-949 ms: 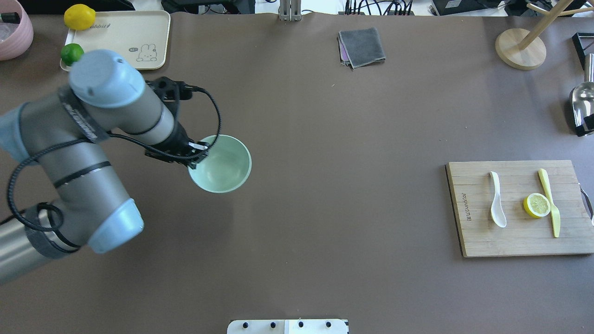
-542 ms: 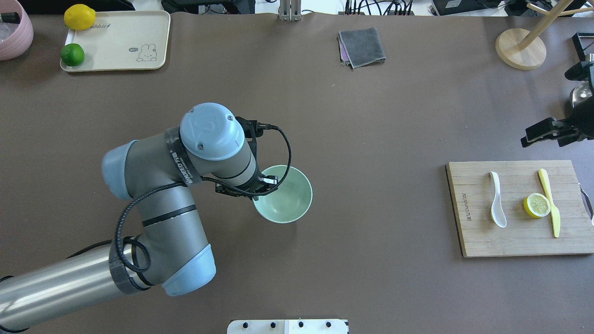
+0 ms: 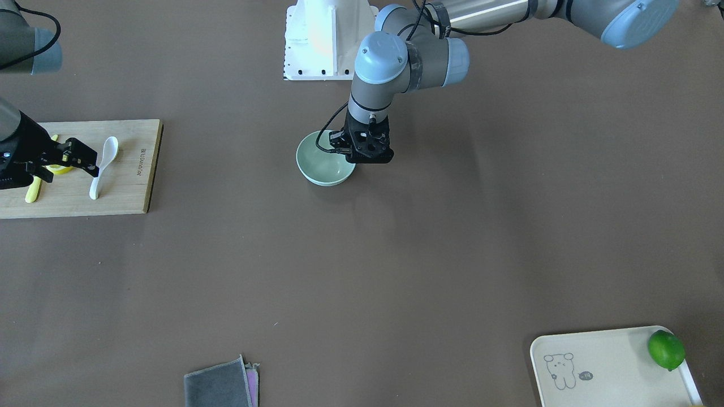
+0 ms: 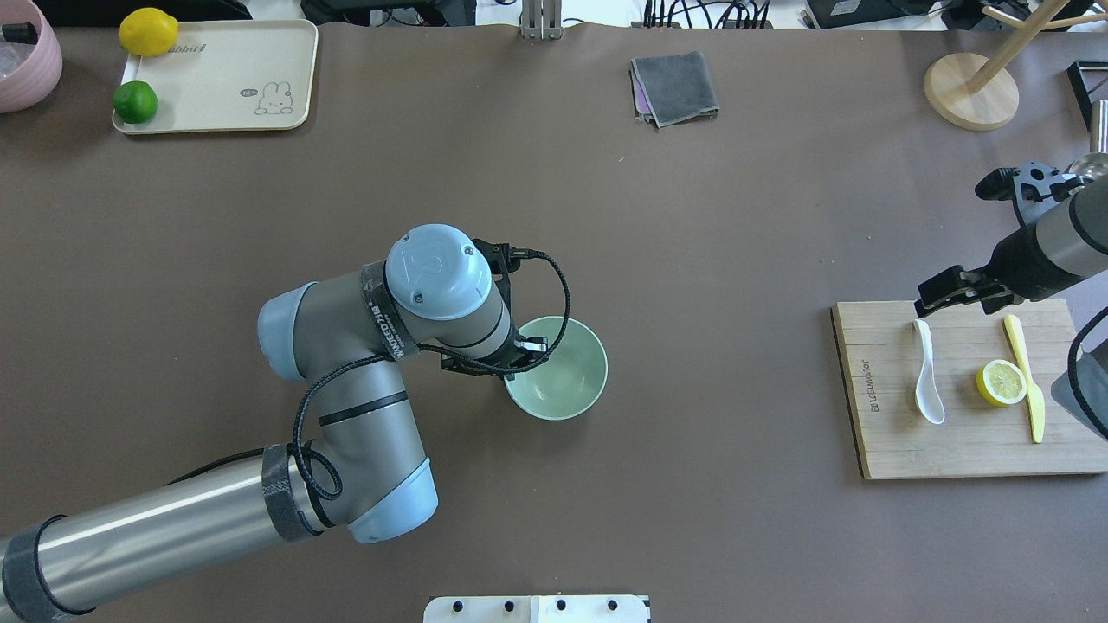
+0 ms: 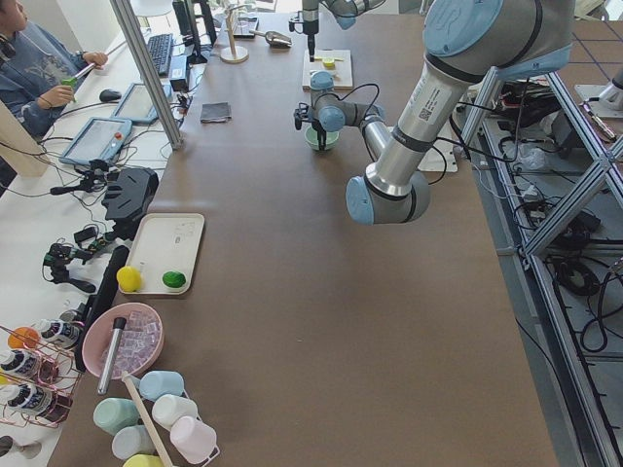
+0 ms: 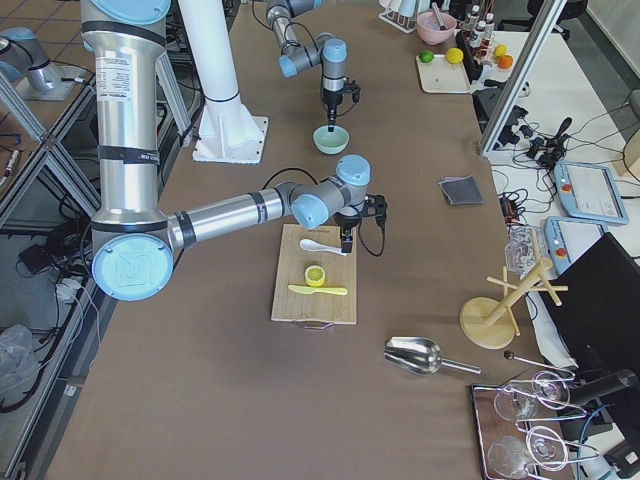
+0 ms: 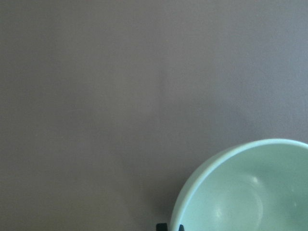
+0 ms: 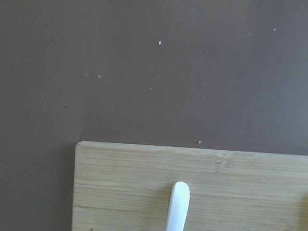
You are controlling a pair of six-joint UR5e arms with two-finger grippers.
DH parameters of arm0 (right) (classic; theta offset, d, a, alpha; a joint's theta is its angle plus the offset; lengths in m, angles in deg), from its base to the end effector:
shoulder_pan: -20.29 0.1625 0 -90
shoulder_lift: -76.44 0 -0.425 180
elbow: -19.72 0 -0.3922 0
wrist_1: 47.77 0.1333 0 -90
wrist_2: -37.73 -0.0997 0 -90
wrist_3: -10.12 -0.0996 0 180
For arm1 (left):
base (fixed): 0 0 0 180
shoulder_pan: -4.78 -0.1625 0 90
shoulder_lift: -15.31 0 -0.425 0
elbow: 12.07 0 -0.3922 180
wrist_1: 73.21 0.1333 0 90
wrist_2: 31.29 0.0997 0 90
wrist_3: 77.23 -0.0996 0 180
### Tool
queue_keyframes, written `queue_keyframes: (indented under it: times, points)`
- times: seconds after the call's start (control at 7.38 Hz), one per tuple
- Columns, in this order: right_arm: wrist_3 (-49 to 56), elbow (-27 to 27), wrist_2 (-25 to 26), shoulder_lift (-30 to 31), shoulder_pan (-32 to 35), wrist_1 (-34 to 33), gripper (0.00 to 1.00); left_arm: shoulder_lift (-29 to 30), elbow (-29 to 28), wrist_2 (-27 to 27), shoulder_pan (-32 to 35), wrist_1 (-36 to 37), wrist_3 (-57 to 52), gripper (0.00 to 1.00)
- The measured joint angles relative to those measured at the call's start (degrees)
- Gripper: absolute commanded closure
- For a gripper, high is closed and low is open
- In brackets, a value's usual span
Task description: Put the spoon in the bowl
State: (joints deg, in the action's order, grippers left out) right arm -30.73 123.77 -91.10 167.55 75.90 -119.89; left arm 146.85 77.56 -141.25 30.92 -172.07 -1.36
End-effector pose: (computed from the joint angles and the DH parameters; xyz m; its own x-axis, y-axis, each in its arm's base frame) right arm -0.2236 -0.4521 0.5151 0.6663 -0.0698 0.7424 0.0651 0.9973 0.0353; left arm 0.5962 -0.4032 0.2062 0.6030 -0.0403 -0.7967 0.0330 0.9991 -0.0256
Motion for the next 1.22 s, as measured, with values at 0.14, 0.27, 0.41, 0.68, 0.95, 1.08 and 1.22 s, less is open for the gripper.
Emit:
queue_keyframes:
  times: [0.14, 0.27, 0.41, 0.68, 0.95, 1.08, 1.22]
  points:
    - [-0.5, -0.5, 0.1, -0.1, -1.0, 0.0, 0.01, 0.0, -0.1, 0.0, 0.0, -0.1, 0.1, 0.84]
    - [-1.2, -1.1, 0.1, -0.2, -1.7, 0.0, 0.02, -0.1, 0.0, 0.0, 0.0, -0.2, 0.1, 0.25]
    - [-1.6, -1.6, 0.1, -0.2, -2.3, 0.1, 0.03, -0.1, 0.3, 0.0, -0.1, -0.3, 0.2, 0.09]
    - [-1.8, -2.4, 0.2, -0.2, -3.2, 0.1, 0.09, -0.2, 2.4, 0.0, 0.2, -0.1, 0.2, 0.05]
    - [-1.9, -3.5, 0.2, -0.2, -3.8, 0.1, 0.39, -0.9, 6.9, -0.2, 1.4, 1.6, 0.1, 0.05]
    - [-1.9, -3.9, 0.2, -0.2, -3.9, 0.1, 0.55, -1.3, 8.2, -0.2, 1.7, 2.4, 0.1, 0.05]
    - [-1.9, -4.2, 0.2, -0.2, -4.0, 0.1, 0.64, -1.5, 8.7, -0.2, 1.8, 2.7, 0.0, 0.05]
